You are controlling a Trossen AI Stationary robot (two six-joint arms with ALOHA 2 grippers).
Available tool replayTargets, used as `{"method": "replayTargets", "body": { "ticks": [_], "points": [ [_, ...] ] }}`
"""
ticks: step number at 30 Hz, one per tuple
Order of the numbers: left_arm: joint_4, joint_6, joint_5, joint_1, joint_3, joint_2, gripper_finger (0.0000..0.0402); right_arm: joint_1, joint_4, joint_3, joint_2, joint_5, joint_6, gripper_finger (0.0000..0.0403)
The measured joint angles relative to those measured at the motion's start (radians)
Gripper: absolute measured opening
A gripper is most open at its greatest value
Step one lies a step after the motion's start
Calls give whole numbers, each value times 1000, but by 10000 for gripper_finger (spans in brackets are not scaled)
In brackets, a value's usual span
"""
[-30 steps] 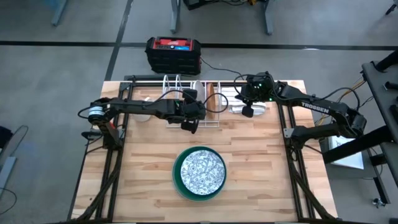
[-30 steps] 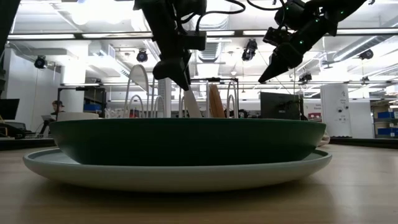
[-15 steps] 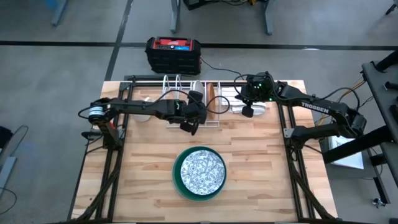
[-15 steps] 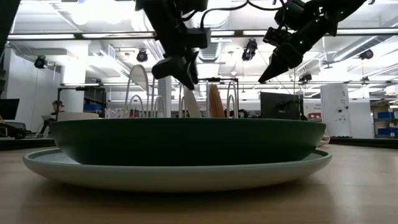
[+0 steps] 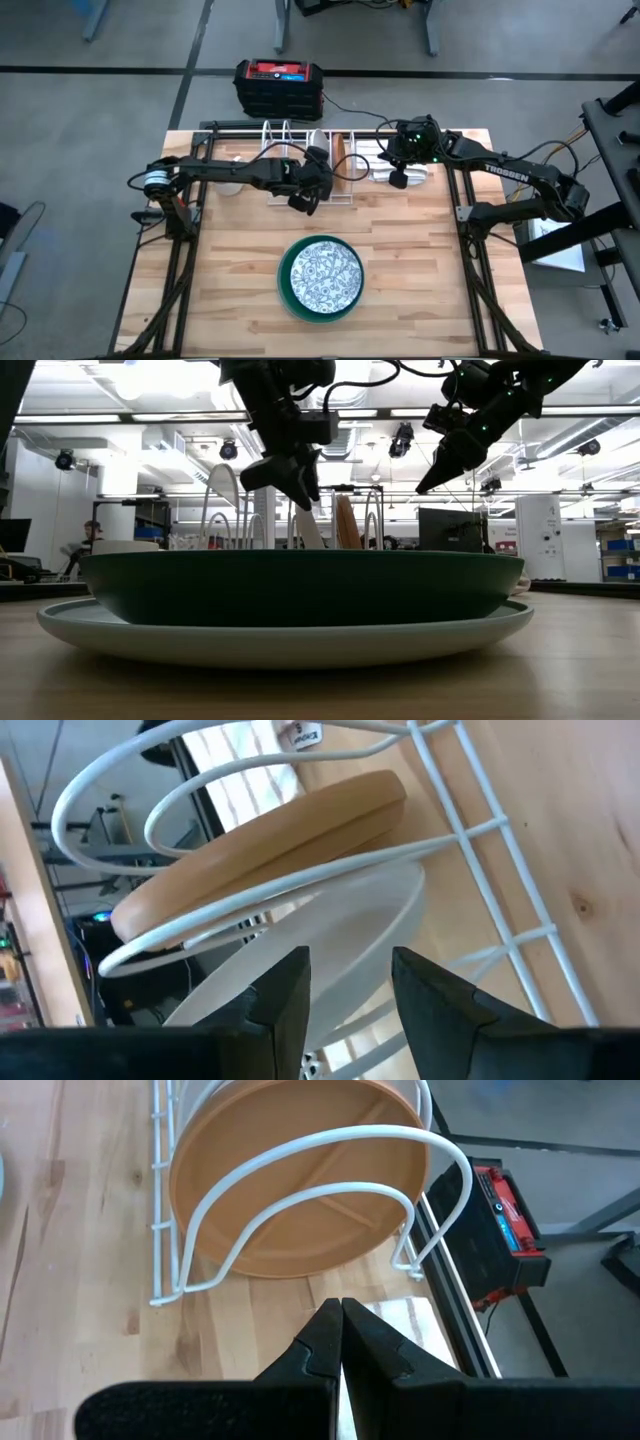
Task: Sort dishes
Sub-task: Put the white plate into the dishwasher rack
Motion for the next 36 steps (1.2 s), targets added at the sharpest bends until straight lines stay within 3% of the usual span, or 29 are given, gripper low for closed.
{"method": "replayTargets", "body": {
  "ticks": [10, 30, 36],
  "points": [
    [-1, 179, 6, 6, 0, 0, 133, 0, 0, -1, 0, 0, 4, 0],
    [-15, 181, -12, 20, 2, 71, 116, 0, 0, -3, 0, 0, -7, 0],
    [-63, 174, -16, 22, 91, 73, 116, 0, 0, -3, 0, 0, -16, 0]
  ]
}}
